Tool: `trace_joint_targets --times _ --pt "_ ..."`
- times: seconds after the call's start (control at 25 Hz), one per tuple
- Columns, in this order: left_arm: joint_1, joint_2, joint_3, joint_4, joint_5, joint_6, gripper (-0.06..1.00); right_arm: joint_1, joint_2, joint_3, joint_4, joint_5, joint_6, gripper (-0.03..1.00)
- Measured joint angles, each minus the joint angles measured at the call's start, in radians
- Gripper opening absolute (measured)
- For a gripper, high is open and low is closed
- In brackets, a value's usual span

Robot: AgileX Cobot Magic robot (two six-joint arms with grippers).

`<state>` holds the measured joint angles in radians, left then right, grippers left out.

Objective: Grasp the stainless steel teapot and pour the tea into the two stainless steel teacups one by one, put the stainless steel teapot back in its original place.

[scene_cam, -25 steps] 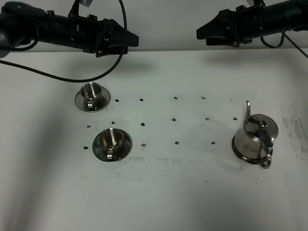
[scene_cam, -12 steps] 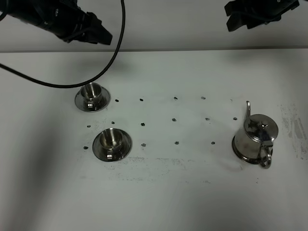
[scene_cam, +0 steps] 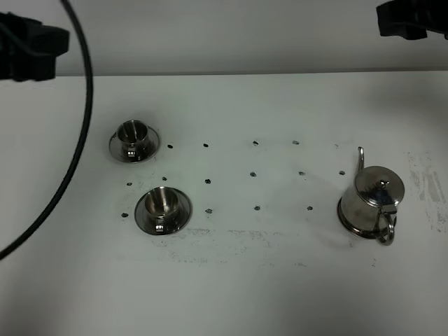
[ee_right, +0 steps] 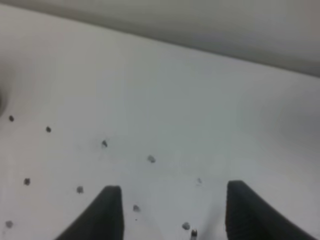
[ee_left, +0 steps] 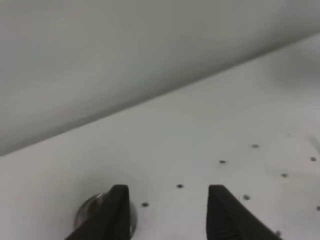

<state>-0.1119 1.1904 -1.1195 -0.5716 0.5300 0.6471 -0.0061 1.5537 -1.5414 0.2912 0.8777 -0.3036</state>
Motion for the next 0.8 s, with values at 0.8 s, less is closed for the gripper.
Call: trace_joint_targets --times 0.8 --pt "0.000 -0.903 0.525 0.529 0.492 -0.656 0.37 0.178 -0.317 0.394 -0.039 -0.170 -0.009 0.48"
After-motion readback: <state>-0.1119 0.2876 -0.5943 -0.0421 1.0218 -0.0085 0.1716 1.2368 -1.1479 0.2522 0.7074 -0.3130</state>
